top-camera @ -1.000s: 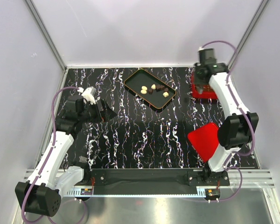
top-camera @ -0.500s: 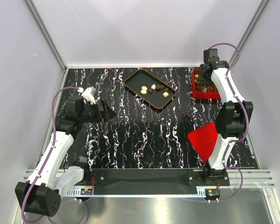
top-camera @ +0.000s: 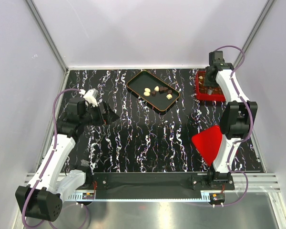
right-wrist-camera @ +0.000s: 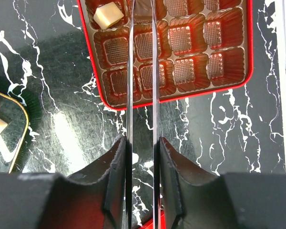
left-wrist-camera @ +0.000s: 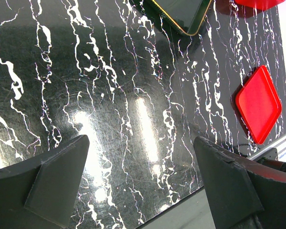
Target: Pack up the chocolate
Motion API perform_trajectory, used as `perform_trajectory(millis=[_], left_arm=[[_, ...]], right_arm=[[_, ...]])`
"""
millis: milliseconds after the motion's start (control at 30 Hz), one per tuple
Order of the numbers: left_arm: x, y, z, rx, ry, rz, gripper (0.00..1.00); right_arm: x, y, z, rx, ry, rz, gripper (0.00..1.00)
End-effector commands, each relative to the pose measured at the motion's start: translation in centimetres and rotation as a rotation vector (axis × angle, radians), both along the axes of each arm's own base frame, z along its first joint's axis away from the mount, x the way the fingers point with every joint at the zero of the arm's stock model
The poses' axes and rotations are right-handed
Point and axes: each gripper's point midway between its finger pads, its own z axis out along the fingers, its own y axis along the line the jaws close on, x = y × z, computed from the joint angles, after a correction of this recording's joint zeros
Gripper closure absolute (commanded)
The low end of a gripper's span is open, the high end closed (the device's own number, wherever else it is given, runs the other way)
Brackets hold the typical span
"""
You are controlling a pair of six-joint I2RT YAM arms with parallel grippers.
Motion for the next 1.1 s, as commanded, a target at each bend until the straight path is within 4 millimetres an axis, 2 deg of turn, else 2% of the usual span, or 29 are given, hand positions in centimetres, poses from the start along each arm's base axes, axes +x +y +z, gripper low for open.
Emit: perform_trajectory(millis=[0,67,100,233,333,500,567,600,667,700,733,767,800,833,900,933,1067], left_arm=[[0.8,0.2,0.8,0.01,-0.052,0.003,0.01],[0.8,0.1,0.8,0.01,-0.047,0.002,0.01],[0.8,0.1,0.8,0.009,-0.049,0.001,0.01],[0.8,0.1,0.9,0.008,-0.052,0.001,0.01],[0.8,0.1,0.9,0.007,-0.052,0.0,0.01],[0.8,0.1,1.0,0.005,-0.056,-0.003,0.01],[0.8,0.1,1.1,0.005,-0.06,-0.002,0.01],[0.7,0.1,1.0,0.006,-0.058,0.0,0.01],[0.7,0.2,1.0,0.008,-0.058,0.002,0.01],[0.7,0.2,1.0,0.009,-0.059,0.003,0.01],[0.7,0.2,1.1,0.008,-0.061,0.003,0.01],[0.7,0.2,1.1,0.008,-0.063,0.003,0.01],[0.7,0.2,1.0,0.008,-0.059,0.002,0.01],[0.7,0.2,1.1,0.007,-0.061,0.002,0.01],[0.7,0.2,1.0,0.007,-0.061,0.002,0.01],[0.7,0.2,1.0,0.008,-0.058,0.002,0.01],[0.6,0.2,1.0,0.007,-0.059,0.001,0.01]], right_arm=[[1.9,-0.9,1.7,-0.039,-0.077,-0.019,0.64],[1.9,-1.0,1.6,-0.041,-0.074,-0.021,0.61],[1.9,-1.0,1.4,-0.047,-0.069,-0.024,0.57],[1.7,-1.8,1.7,-0.086,-0.06,-0.039,0.55],[1.6,-1.9,3.4,-0.091,-0.087,-0.048,0.55],[1.2,-0.2,7.0,0.002,-0.16,-0.017,0.54],[0.7,1.1,7.3,0.05,-0.167,0.007,0.54],[0.3,2.3,8.2,0.061,-0.185,0.028,0.54],[-0.5,4.2,7.7,0.09,-0.174,0.061,0.55],[-1.1,5.1,8.4,0.101,-0.185,0.088,0.54],[-1.4,7.3,8.3,0.11,-0.187,0.137,0.54],[-2.2,8.4,7.2,0.12,-0.159,0.173,0.53],[-2.6,9.6,7.7,0.135,-0.178,0.209,0.53],[-3.6,11.9,6.6,0.166,-0.146,0.277,0.52],[-4.5,13.6,6.1,0.179,-0.132,0.334,0.51],[-5.3,14.7,5.0,0.183,-0.102,0.365,0.51],[-6.4,15.8,3.1,0.185,-0.058,0.418,0.49]])
